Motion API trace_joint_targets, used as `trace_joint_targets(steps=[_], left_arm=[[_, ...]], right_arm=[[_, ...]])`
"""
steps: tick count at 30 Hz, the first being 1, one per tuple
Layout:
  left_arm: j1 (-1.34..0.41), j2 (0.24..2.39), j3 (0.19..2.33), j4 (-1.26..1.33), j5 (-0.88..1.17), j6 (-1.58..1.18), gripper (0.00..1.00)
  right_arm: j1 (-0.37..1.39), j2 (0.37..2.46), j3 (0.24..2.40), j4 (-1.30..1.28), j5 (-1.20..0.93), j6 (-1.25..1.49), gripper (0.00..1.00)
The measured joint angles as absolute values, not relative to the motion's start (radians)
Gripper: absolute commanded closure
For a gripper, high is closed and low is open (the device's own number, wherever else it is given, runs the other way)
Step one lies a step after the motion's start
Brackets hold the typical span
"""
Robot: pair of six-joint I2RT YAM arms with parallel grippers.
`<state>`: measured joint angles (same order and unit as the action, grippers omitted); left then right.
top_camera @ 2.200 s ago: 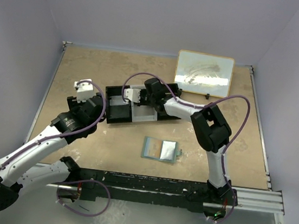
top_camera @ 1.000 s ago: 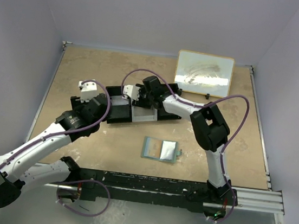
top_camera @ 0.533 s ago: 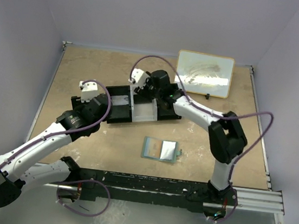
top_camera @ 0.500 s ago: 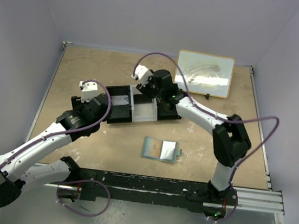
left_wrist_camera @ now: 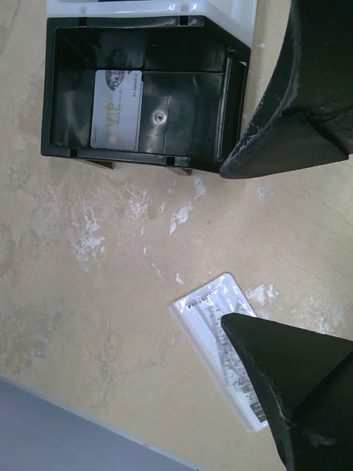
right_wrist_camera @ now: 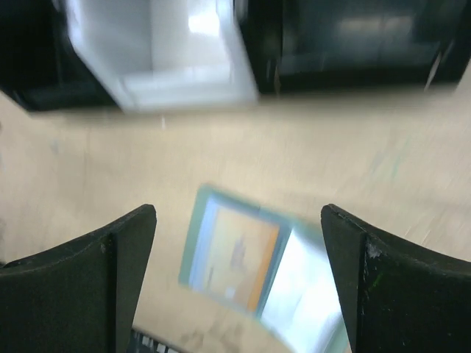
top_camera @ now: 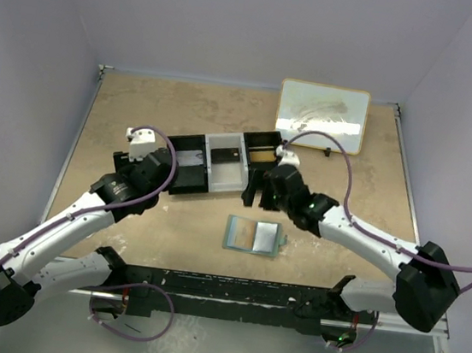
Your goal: Take the credit cards out of the card holder
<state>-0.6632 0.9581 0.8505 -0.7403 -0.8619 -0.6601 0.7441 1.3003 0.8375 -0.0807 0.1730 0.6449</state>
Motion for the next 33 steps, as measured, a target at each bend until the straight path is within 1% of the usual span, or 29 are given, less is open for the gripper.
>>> trace_joint_targets(steps=[4, 6, 12, 14, 18, 25, 33], left_arm=[[-0.663, 0.975, 0.85, -0.74, -0.862, -0.66, 0.28], [-0.663, 0.982, 0.85, -0.74, -0.862, -0.661, 0.28], [-0.663, 0.992, 0.85, -0.741, -0.863, -0.661, 0.28], [-0.663, 0.992, 0.85, -0.741, -0.863, -0.661, 0.28], [-0.663, 0.998, 0.85, -0.741, -0.863, -0.661, 0.28], [-0.663, 1.016, 0.85, -0.741, -0.863, -0.661, 0.28], [-0.663, 1.017, 0.85, -0.741, -0.863, -0.661, 0.28]], right_arm=[[0.936, 1.28, 0.785, -0.224, 0.3, 0.886, 0.1], [1.005, 1.28, 0.785, -0.258, 0.34, 0.97, 0.13], [1.07, 1.347, 0.785, -0.271, 0.393, 1.097, 0.3], [1.077, 1.393, 0.785, -0.276, 0.401, 1.119, 0.33], [1.082, 1.446, 0.785, -0.29, 0.403, 1.142, 0.33], [1.082, 1.448, 0.787, -0.287, 0.405, 1.141, 0.32], [1.082, 1.533, 0.852, -0.302, 0.403, 1.127, 0.33]])
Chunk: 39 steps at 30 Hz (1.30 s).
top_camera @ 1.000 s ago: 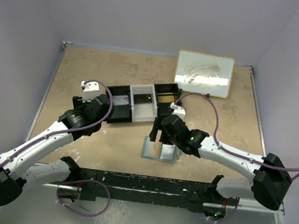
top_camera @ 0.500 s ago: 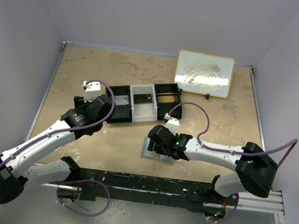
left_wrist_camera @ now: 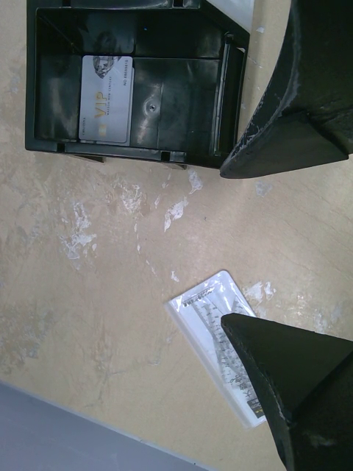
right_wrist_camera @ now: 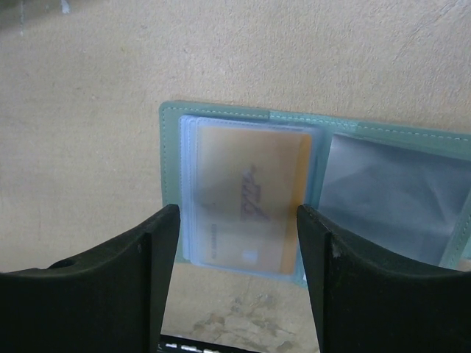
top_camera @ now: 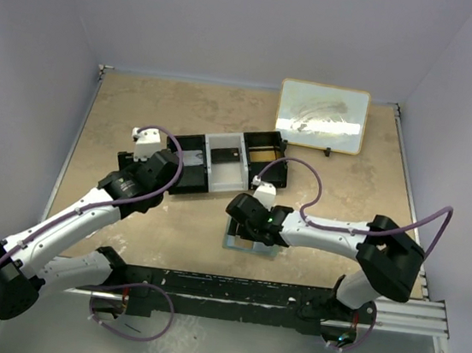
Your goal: Take the credit cards out of the card holder
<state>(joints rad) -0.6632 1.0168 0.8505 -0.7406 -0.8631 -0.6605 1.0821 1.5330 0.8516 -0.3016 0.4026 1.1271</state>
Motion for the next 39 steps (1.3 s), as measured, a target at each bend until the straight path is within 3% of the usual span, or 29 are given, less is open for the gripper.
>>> trace_joint_targets(steps=[5, 12, 23, 29, 39], left_arm=[[-0.663, 1.017, 0.85, -0.741, -0.863, -0.661, 0.28], [-0.663, 1.018, 0.85, -0.741, -0.863, -0.661, 0.28], [-0.663, 1.028, 0.85, -0.74, -0.846, -0.66, 0.28], [-0.663, 0.999, 0.85, -0.714, -0.775, -0.657, 0.28], [-0.663, 0.983, 0.85, -0.699, -0.746, -0.649, 0.28]], right_arm=[[1.082, 1.583, 0.87, -0.315, 0.405, 1.127, 0.34], [1.082, 1.583, 0.852, -0.289, 0.401, 1.132, 0.49], [1.019, 1.443, 0.652, -0.05, 0.294, 1.116, 0.52], [0.96, 1.399, 0.579, 0.077, 0.186, 1.113, 0.29], [0.97, 1.466, 0.695, -0.054, 0.24, 1.045, 0.26]])
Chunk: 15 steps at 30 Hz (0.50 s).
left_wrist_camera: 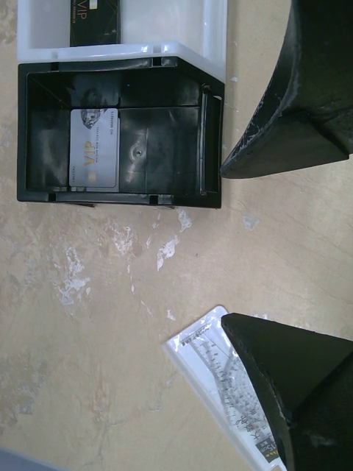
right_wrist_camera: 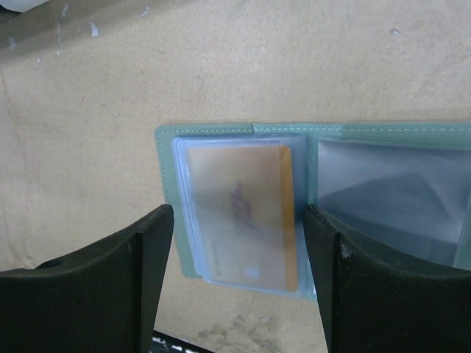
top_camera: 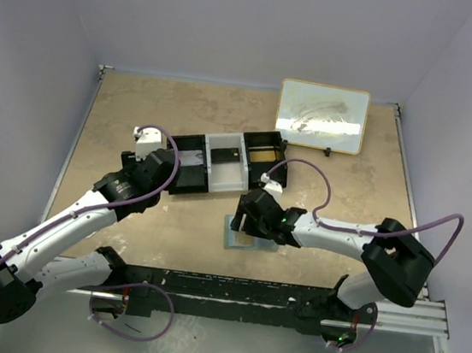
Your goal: Take the credit cards out of the card holder
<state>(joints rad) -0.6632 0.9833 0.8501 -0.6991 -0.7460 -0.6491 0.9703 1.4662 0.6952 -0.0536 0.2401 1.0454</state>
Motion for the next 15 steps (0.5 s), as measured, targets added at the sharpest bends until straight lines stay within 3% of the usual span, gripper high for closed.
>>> trace_joint_targets(steps=[7, 15], left_arm=[[-0.663, 0.983, 0.85, -0.698, -0.747, -0.643, 0.28], [-0.663, 0.984, 0.85, -0.698, -0.748, -0.642, 0.28]], right_arm=[[1.031, 1.611, 0.86, -0.189, 0.352, 1.036, 0.36], [1.039, 1.615, 0.862, -0.198, 0.374, 1.04, 0.46]])
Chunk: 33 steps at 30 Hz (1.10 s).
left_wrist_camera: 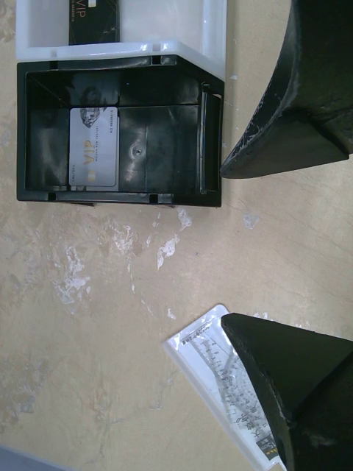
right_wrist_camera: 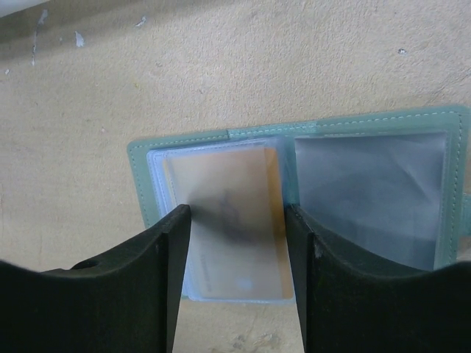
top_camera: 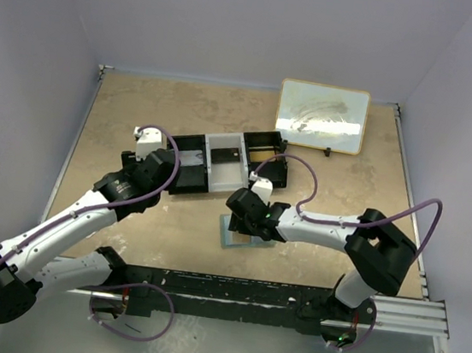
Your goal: Take the credit cards out of the card holder
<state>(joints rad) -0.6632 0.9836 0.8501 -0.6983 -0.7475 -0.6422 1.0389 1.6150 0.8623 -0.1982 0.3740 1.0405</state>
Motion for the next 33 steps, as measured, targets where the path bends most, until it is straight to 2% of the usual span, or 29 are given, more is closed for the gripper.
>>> trace_joint_targets(steps=[7, 8, 12, 16, 21, 27, 33], left_arm=[[-0.663, 0.987, 0.85, -0.698, -0.746, -0.642, 0.29], [-0.663, 0.987, 0.85, -0.698, -0.746, -0.642, 0.29], [-0.663, 0.988, 0.85, -0.698, -0.743, -0.642, 0.29], [-0.663, 0.991, 0.85, -0.697, -0.741, -0.641, 0.29], [-0.663, 0.994, 0.85, -0.697, -0.739, -0.637, 0.29], [-0.663, 0.998, 0.85, -0.697, -0.74, -0.634, 0.29], [-0.663, 1.0, 0.85, -0.697, -0.74, -0.634, 0.29]], right_arm=[[1.026, 1.572, 0.79, -0.105, 0.325, 1.027, 0.5], [1.019, 1.564, 0.778, -0.091, 0.316, 1.025, 0.49], [0.999, 1.553, 0.765, -0.06, 0.269, 1.016, 0.32], [1.0, 1.557, 0.775, -0.051, 0.251, 0.994, 0.27], [1.009, 1.596, 0.825, -0.094, 0.267, 0.952, 0.27], [1.026, 1.639, 0.881, -0.16, 0.316, 0.939, 0.35], [1.034, 1.668, 0.923, -0.21, 0.342, 0.952, 0.27]])
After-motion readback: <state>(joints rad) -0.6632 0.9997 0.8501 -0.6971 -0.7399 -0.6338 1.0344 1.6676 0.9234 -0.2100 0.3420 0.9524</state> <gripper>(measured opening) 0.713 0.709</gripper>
